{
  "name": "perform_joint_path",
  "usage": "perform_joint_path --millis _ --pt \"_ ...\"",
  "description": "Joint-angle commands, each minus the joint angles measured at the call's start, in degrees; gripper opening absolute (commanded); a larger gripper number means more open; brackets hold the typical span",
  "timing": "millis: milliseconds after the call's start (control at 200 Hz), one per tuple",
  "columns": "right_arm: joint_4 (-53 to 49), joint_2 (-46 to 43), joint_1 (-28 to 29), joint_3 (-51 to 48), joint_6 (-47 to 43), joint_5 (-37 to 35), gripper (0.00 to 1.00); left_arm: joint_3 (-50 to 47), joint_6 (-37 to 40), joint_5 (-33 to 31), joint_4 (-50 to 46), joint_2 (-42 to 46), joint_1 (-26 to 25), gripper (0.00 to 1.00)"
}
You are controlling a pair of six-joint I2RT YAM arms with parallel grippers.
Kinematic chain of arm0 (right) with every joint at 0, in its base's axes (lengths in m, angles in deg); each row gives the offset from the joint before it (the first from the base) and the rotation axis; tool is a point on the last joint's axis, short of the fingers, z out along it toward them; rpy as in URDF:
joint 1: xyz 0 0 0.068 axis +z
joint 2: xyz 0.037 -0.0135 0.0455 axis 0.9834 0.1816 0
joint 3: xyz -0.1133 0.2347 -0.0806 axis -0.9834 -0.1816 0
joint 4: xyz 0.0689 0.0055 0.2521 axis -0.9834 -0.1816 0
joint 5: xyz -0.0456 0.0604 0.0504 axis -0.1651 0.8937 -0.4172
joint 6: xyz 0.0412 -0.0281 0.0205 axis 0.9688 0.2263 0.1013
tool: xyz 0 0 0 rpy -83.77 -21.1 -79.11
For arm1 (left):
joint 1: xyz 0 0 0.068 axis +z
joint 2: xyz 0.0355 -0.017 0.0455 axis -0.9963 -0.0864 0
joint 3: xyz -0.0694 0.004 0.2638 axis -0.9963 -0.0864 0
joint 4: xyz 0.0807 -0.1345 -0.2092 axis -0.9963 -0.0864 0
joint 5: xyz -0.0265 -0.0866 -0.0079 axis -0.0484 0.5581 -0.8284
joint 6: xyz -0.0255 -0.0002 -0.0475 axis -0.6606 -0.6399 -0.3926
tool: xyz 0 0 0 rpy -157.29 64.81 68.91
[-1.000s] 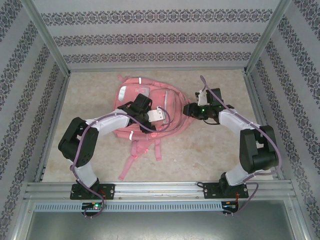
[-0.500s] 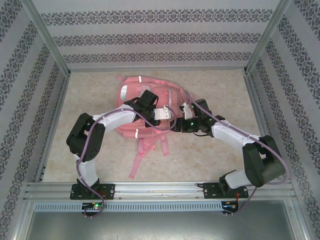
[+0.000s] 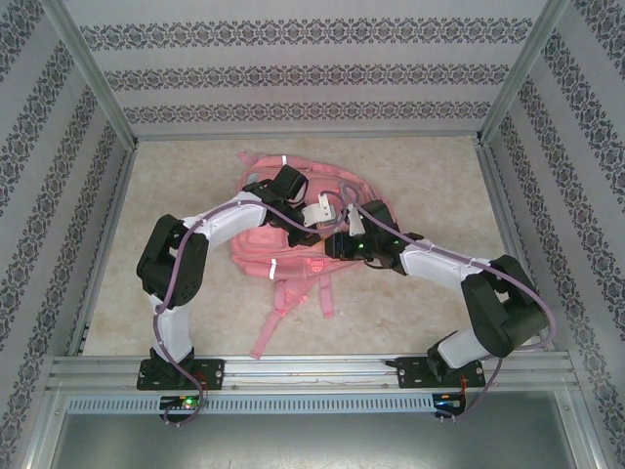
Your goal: Pack the student bag
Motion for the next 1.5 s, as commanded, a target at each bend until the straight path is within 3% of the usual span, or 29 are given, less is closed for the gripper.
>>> perform_joint_path --millis 0,195,285,400,535,705,789,899,954,1009,1059,1174,1269,1299,1369,1404,1494 --pt "4.9 0.9 1.1 0.3 -0.3 -7.7 0.22 1.0 -2.2 9.9 0.0 0.7 -0.4 0.0" --pt "-4.6 -2.3 0.5 1.4 -5.4 -12.6 0.0 -0.8 -0.9 6.5 0.4 1.8 1.4 0.0" --pt "-7.8 -5.3 -2.1 -0.5 -10.9 -12.4 0.0 -2.0 0.1 6.2 0.5 3.1 3.4 0.0" --pt "-10.2 -7.8 -7.9 -1.3 -18.1 -6.4 0.0 -3.4 4.8 3.8 -1.2 4.7 4.9 0.0" --pt "-12.6 -7.7 -11.8 1.0 -23.5 -7.0 0.0 -4.0 12.0 0.5 -4.4 5.6 6.0 0.0" --pt "-14.6 -5.2 -12.1 4.4 -25.5 -7.4 0.0 -7.1 16.6 -2.1 -0.6 7.8 8.4 0.0" --pt "-16.8 -4.6 -11.2 5.1 -25.2 -3.7 0.0 -8.4 10.5 -4.3 8.4 8.5 11.5 0.1" --pt "-19.8 -5.7 -6.3 5.6 -23.7 -0.1 0.0 -6.2 -3.8 -11.4 20.5 6.5 16.0 0.19" --pt "-19.6 -5.8 -3.0 5.7 -22.2 1.0 0.0 -5.1 -9.6 -15.6 24.6 5.3 17.5 0.36" --pt "-18.7 -5.1 0.0 6.1 -20.6 1.4 0.0 -3.5 -12.4 -17.1 25.5 4.4 18.4 0.4" --pt "-17.4 -3.6 2.0 6.8 -19.5 1.4 0.0 -2.2 -12.9 -15.4 24.1 4.1 18.6 0.41" --pt "-15.5 0.3 3.1 8.7 -17.8 0.6 0.0 -4.7 -11.3 -4.1 22.3 6.4 18.6 0.44" --pt "-14.3 1.5 3.1 9.5 -17.9 0.5 0.0 -10.6 -13.7 1.5 23.6 10.0 18.6 0.67" --pt "-14.7 2.1 3.1 10.1 -18.2 0.6 0.0 -12.1 -15.5 2.7 23.5 10.9 18.6 0.69" --pt "-16.2 3.4 3.1 11.5 -18.6 0.2 0.0 -15.1 -25.4 1.5 26.0 12.3 18.4 0.69" --pt "-16.1 3.9 3.0 11.7 -18.0 0.0 0.12 -16.4 -33.1 -0.5 28.1 12.6 18.4 0.69" --pt "-14.3 4.9 2.6 12.6 -14.3 1.4 0.25 -16.5 -47.8 -1.6 28.5 12.1 18.5 0.74"
